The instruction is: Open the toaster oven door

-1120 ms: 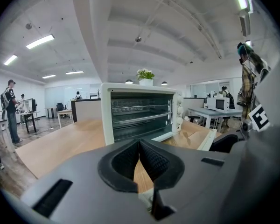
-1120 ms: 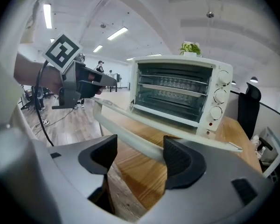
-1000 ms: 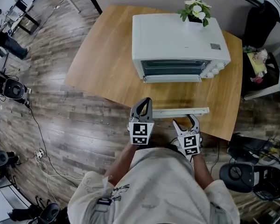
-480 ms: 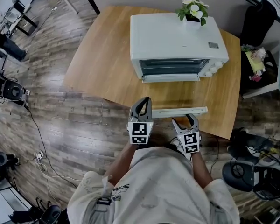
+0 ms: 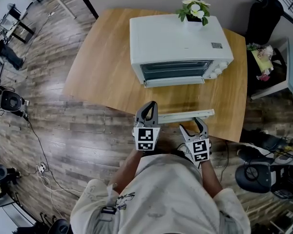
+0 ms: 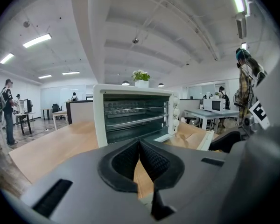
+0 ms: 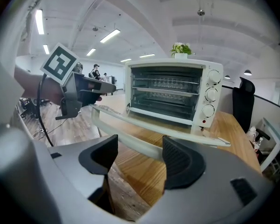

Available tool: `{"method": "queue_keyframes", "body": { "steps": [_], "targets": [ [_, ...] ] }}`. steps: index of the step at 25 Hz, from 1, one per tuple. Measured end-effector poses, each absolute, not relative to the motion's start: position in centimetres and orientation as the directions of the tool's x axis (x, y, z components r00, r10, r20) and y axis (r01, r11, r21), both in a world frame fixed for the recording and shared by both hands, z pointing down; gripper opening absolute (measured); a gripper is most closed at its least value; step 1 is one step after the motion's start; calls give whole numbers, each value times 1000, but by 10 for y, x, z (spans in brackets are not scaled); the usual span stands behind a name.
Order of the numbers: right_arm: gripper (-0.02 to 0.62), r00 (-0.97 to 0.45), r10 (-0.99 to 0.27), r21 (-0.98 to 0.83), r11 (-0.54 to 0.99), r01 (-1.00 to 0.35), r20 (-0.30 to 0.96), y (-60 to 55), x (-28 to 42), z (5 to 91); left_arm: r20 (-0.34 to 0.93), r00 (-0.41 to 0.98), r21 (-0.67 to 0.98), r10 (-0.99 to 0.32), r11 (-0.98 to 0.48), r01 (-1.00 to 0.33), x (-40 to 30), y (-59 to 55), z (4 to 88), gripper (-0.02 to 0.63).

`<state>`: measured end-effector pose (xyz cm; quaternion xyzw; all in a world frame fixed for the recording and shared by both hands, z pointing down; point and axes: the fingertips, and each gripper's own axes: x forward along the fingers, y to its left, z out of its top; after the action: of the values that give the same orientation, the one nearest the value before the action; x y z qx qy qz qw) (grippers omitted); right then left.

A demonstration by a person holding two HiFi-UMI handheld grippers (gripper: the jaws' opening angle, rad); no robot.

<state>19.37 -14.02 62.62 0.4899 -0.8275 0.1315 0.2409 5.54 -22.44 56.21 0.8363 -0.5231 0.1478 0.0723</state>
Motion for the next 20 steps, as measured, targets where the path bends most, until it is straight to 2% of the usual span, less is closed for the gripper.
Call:
{"method": "queue_keyframes", "body": {
  "steps": [7,20],
  "targets": [
    [311,-418,-757,15,491,-871,502,-133,193,607,314,417,-28,-853,-447,-894,56,-226,557,17],
    [308,-410,-836,34,452,-892,366,-161,204,546,271,417,-28,-868,-440,-898,57,-231,539,17]
  ]
}}
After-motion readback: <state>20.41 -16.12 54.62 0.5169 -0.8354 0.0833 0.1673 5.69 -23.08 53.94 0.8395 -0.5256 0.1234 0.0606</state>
